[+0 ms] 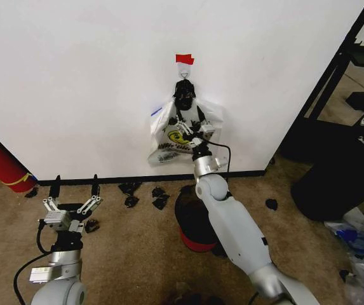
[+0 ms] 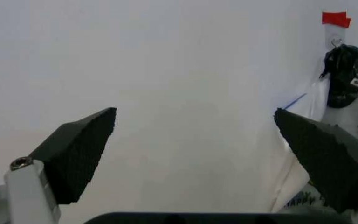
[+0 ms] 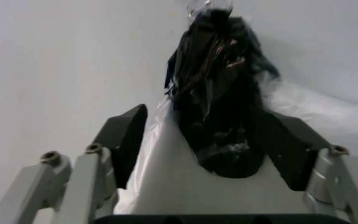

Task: Pick up the garbage bag from the wall and place it over the trash bin.

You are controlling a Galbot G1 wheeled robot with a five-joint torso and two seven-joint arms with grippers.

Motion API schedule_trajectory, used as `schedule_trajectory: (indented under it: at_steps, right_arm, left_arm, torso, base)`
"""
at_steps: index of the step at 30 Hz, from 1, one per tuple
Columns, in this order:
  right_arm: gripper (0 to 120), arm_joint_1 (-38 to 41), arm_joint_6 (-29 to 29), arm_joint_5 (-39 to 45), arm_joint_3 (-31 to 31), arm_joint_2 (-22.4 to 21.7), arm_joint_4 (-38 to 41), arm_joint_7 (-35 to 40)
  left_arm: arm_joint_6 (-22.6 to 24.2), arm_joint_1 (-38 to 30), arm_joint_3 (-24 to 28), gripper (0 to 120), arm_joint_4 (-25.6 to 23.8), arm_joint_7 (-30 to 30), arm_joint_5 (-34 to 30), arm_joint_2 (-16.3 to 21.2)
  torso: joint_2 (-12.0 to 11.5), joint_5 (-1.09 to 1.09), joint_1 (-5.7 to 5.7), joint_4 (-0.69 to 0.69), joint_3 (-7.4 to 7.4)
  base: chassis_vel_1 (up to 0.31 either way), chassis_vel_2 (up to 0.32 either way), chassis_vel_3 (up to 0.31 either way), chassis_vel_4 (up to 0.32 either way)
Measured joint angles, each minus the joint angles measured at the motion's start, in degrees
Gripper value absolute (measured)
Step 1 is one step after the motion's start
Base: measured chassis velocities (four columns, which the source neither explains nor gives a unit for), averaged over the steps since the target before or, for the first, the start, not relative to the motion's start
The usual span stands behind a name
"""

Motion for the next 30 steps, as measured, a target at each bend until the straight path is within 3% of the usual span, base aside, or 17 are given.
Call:
schedule_trajectory:
  at_steps: [8,15,26,30]
  right_arm:
    - [50,0.6,-0.4,-2.3,0.2,0.6,-1.1,0.8]
    - [51,-0.6,-0.6,-2.8,0.8,0.4,-1.1,0.9]
    - [78,0.2,-1.7,-0.5,1.4,0.6,-3.1,0.9]
    - [79,0.8,-1.7,-0.5,1.6,0.9,-4.0,0.8]
  left_arm:
    - [0.0,-0.3,-0.2,100,0.3,-0.1,-0.9,0.6]
    - [0.0,-0.2,-0.1,100,0.3,-0.1,-0.9,0.6]
    - [-0.2,0.1,0.1,100,0.2,-0.1,-0.4,0.0]
    - [-0.2,0.3,-0.1,100,0.1,-0.1,-0.3,-0.2]
  torso:
    - [0.0,0.01,-0.01,0.0,-0.01]
    - [0.0,0.01,-0.01,0.0,-0.01]
    - [0.0,0.01,-0.01,0.0,-0.01]
    - [0.0,0.01,-0.01,0.0,0.0]
  base:
    - [0.0,0.0,0.0,0.0]
    - [0.0,0.0,0.0,0.0]
    - [0.0,0.0,0.0,0.0]
    - [0.0,0.0,0.0,0.0]
